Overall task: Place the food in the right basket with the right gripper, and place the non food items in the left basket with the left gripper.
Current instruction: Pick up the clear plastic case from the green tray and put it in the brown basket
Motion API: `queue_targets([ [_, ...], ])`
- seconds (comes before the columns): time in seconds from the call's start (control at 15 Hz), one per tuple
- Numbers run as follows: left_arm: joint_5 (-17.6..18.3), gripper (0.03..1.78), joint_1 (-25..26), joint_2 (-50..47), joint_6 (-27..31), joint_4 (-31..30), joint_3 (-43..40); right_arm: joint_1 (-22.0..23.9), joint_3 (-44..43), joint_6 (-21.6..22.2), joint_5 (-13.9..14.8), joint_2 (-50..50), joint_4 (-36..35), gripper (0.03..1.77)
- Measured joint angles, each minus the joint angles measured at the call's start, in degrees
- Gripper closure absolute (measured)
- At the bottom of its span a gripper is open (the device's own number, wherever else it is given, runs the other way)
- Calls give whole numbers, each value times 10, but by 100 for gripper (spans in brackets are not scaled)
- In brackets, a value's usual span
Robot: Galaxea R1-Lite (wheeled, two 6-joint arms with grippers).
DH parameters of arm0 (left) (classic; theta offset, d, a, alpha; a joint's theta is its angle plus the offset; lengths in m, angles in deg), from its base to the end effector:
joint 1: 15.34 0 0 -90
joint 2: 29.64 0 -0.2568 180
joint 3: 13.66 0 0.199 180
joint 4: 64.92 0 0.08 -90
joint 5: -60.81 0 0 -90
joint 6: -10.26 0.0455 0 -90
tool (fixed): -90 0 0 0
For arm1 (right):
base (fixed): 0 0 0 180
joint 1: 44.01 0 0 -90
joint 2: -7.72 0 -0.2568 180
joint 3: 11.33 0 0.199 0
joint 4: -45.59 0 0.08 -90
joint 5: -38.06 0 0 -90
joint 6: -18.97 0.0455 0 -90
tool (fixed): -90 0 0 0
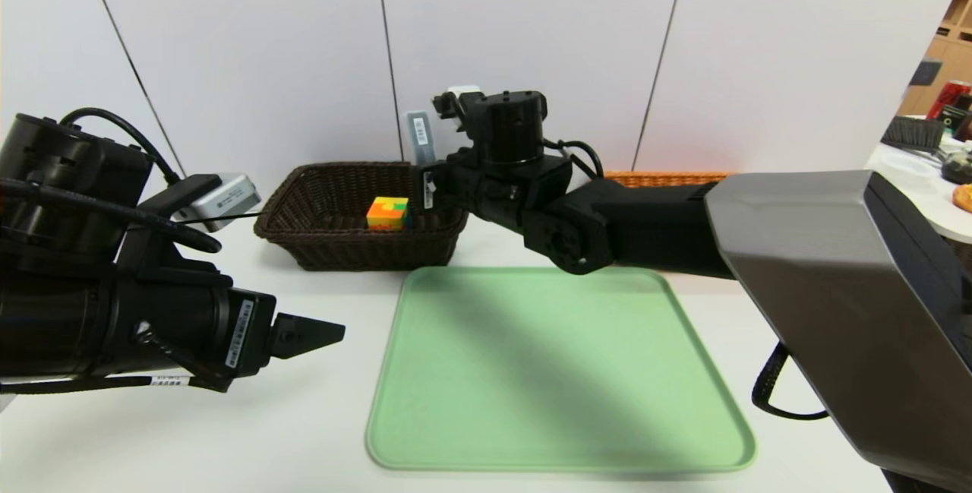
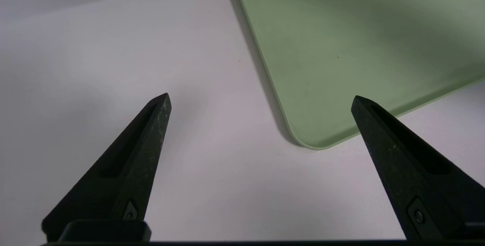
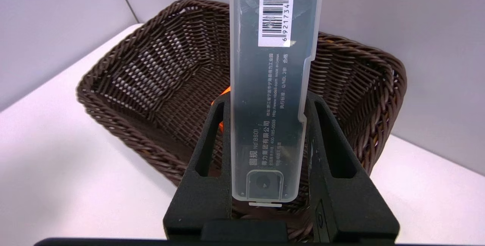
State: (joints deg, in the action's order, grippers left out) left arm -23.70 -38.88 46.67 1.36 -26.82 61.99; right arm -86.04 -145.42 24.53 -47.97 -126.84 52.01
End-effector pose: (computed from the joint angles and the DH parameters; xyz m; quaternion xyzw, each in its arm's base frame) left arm 0.2145 -0.0982 0.1688 -0.0190 0.3451 -0.2103 0.9145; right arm 0.3762 0.3349 0.1663 0.0223 0.0710 0.3224 0.9437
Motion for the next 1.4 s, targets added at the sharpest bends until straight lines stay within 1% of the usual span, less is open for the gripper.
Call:
queue_targets([
  [0.27, 0, 12, 0, 4, 0, -6, -8, 2, 0, -24, 1, -20, -25, 126],
  [0.47, 5, 12, 0, 10, -1, -14, -11, 4, 0, -53, 3, -34, -52, 126],
  [0.6, 8, 12, 0, 16, -1, -32, -16, 5, 0, -54, -1, -39, -51, 126],
  [0.73, 8, 12, 0, 21, -1, -38, -20, 4, 0, -54, -3, -41, -47, 126],
  [1.07, 8, 12, 0, 29, -1, -40, -21, 4, 0, -56, -5, -45, -44, 126],
  [1.27, 7, 12, 0, 31, -1, -40, -21, 4, 0, -57, -15, -45, -45, 126],
  [1.4, 8, 12, 0, 32, -1, -43, -20, 5, 0, -57, -16, -45, -43, 126],
])
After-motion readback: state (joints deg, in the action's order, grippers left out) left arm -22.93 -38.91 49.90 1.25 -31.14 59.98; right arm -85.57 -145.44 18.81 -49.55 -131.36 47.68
